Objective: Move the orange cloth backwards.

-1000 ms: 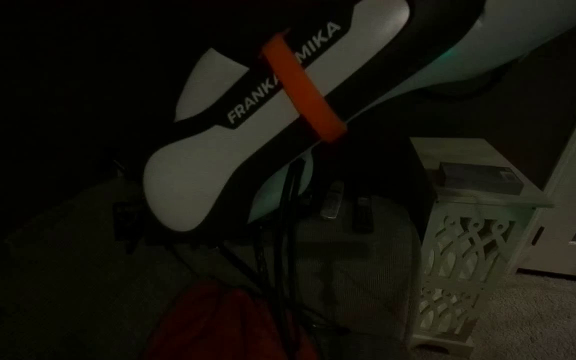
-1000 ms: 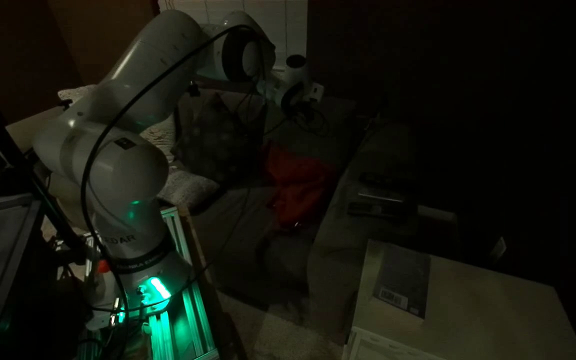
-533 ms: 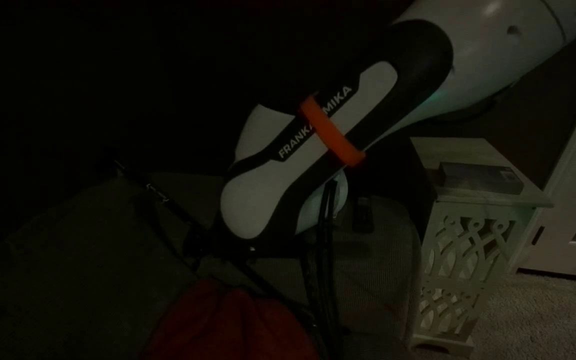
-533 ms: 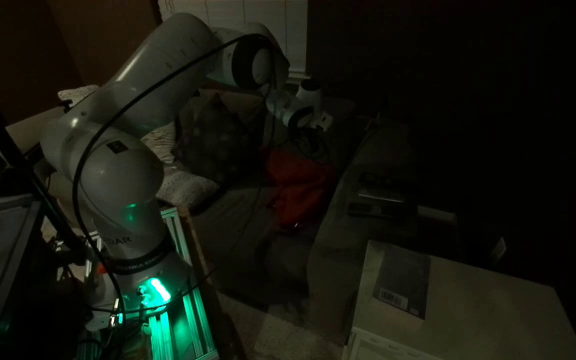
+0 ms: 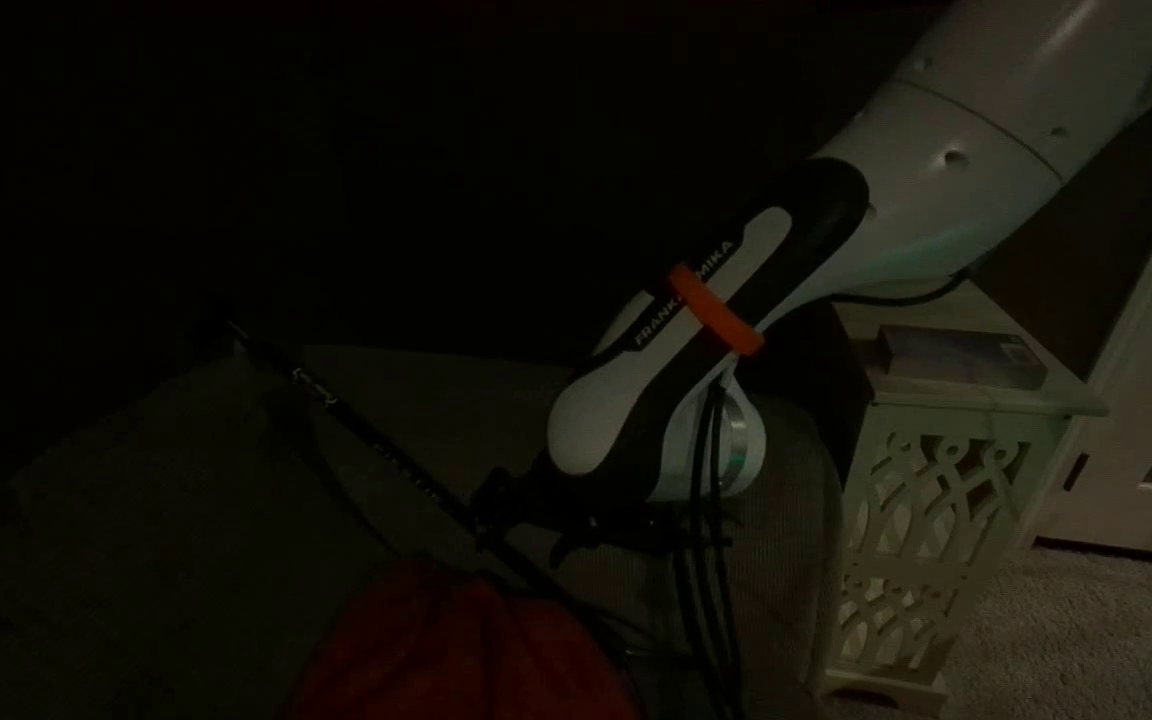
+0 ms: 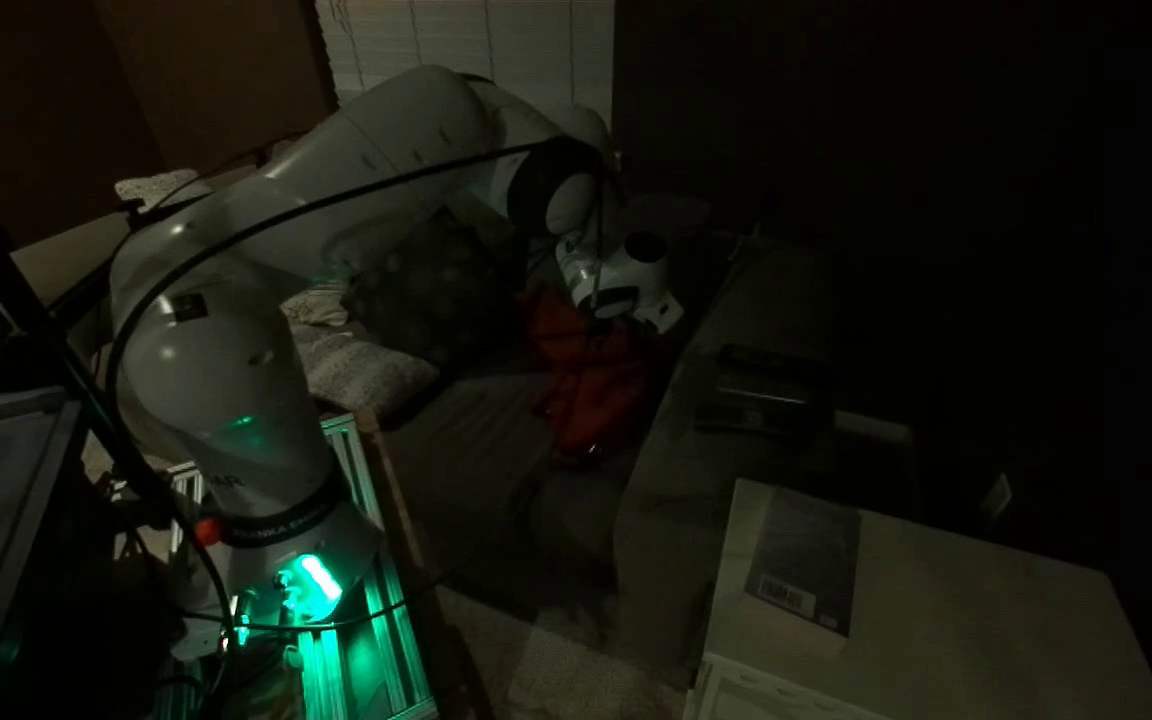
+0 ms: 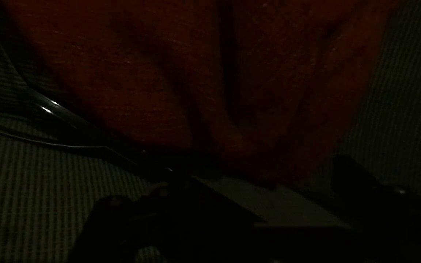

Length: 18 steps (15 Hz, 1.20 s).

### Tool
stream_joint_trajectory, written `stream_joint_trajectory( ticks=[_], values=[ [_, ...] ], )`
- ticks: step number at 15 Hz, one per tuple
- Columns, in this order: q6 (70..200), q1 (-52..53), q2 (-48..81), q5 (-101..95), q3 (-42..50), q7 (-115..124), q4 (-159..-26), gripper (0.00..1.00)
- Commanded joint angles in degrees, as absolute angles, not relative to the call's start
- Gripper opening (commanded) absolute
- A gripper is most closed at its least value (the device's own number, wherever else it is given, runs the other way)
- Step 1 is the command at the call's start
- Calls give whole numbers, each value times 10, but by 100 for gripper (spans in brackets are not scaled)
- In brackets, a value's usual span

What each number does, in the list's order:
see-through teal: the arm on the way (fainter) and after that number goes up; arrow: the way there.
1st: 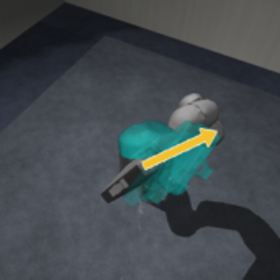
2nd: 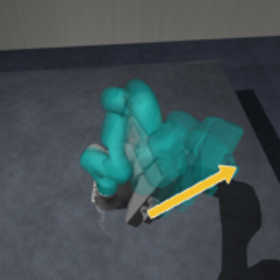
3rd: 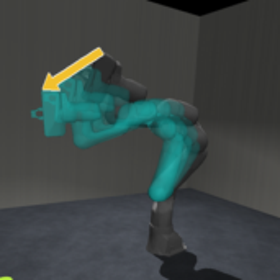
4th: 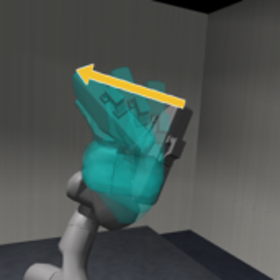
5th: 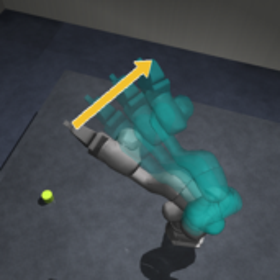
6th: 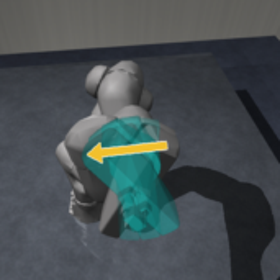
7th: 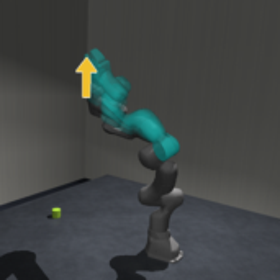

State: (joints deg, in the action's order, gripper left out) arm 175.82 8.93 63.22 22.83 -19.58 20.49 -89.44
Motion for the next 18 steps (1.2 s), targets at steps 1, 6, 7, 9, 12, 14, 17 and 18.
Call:
stream_joint_trajectory(
  ticks=[1,6,7,9,12,14,17,18],
  values=[
    [1756,93,634,233,-191,204,-891,100],
    [1660,149,638,221,-106,245,-885,100],
    [1628,150,648,215,-99,243,-878,100],
    [1558,147,669,202,-91,233,-863,100],
    [1551,131,711,190,-120,170,-828,100],
    [1583,127,741,189,-132,144,-798,100],
    [1613,147,774,178,-111,153,-753,100],
    [1617,154,784,174,-99,162,-739,100]
  ],
)
